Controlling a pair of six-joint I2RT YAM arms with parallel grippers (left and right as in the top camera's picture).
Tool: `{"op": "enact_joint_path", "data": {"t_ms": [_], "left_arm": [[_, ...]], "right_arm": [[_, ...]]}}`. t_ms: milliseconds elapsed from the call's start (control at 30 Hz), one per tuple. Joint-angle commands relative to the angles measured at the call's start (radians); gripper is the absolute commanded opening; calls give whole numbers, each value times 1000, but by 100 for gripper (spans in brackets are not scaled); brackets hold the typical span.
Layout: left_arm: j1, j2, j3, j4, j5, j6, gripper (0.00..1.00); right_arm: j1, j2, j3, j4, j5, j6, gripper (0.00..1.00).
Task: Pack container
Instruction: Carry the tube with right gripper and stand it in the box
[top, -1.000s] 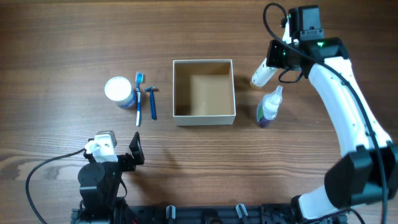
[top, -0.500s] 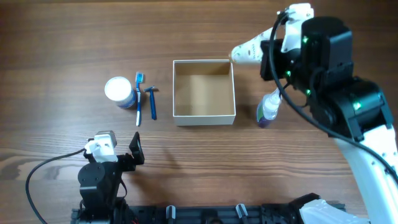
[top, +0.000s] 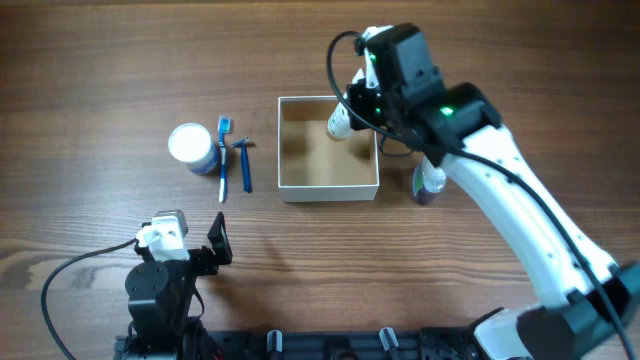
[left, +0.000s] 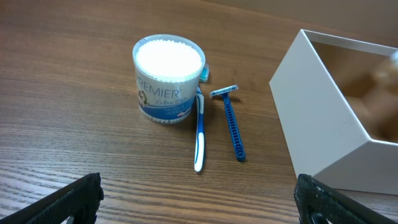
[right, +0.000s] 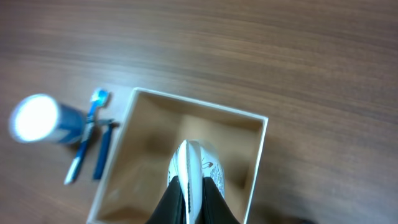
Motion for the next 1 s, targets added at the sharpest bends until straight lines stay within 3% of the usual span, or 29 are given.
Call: {"op": "enact_joint_path", "data": {"t_ms": [0,500,633,933,967], "left_arm": [[-5,-3,-2,3,8,-9,100],[-5,-3,-2,3,8,-9,100],[-5,-3,-2,3,8,-9,100],[-5,-3,-2,3,8,-9,100],[-5,-3,-2,3,8,-9,100]], "right_arm": [[-3,59,13,29,122,18,4],[-41,211,13,79,146,18,7],[-46,205,14,84,145,4,39],[-46,-5,15,26,71,-5,78],[-48,-40,15,5,75,-5,90]]}}
